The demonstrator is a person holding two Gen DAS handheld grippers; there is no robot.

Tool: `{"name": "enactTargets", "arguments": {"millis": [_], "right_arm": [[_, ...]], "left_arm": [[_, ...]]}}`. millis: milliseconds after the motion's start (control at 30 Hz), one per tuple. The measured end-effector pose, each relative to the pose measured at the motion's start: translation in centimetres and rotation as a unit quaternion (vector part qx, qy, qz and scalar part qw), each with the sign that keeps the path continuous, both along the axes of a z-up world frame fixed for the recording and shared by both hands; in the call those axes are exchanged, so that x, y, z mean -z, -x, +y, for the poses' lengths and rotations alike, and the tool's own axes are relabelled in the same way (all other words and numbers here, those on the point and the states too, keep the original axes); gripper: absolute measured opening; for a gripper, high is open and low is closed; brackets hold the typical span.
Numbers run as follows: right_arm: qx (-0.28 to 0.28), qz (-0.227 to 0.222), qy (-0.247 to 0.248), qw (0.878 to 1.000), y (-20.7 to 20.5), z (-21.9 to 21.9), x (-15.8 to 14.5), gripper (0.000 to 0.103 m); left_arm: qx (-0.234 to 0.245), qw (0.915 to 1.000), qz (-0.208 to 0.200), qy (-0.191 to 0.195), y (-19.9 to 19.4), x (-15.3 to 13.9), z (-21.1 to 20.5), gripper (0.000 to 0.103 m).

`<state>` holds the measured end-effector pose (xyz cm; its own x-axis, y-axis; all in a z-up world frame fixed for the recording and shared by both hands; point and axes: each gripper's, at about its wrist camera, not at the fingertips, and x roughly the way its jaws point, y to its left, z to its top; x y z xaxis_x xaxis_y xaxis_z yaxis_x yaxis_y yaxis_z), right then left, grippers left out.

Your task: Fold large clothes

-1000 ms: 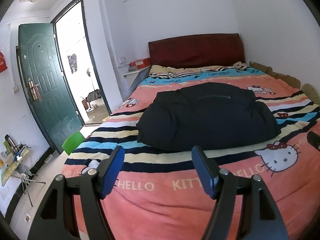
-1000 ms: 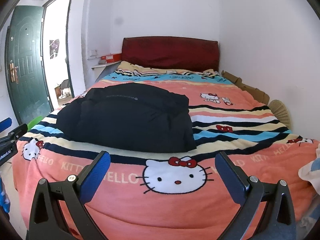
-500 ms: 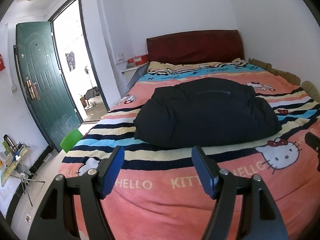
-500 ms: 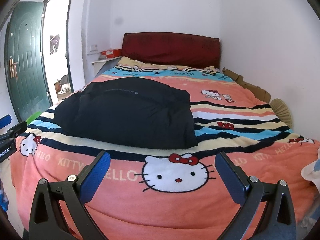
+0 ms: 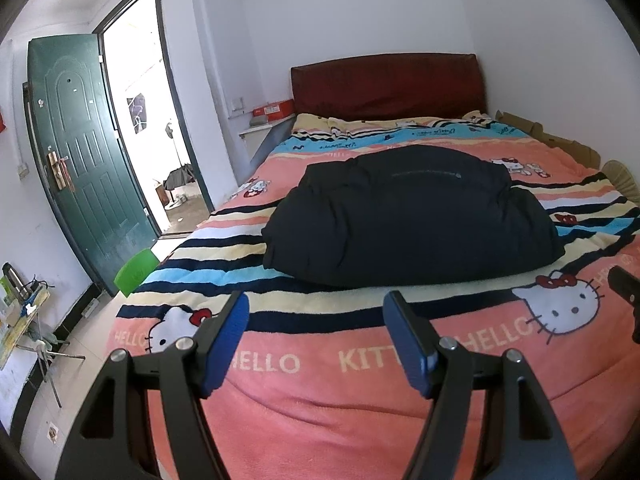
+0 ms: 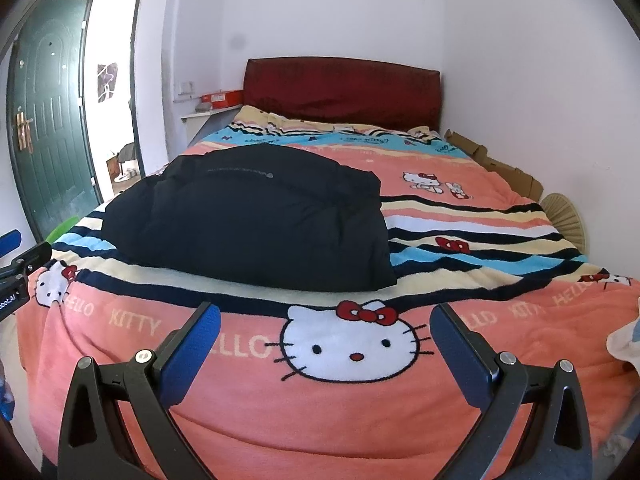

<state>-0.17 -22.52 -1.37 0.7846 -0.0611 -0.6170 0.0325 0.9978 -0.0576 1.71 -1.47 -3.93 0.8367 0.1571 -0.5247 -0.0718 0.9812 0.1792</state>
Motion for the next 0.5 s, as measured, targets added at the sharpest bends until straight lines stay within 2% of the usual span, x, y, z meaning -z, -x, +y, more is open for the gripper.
{"name": "enactTargets", "arguments": {"millis": [500], "right_arm": [[-0.003, 0.01, 0.005, 1.0, -0.54, 0.24, 0.85, 0.103]], "left_arm": [[0.002, 0.9999, 0.01, 0.009, -0.38, 0.75, 0.45, 0.068]]}}
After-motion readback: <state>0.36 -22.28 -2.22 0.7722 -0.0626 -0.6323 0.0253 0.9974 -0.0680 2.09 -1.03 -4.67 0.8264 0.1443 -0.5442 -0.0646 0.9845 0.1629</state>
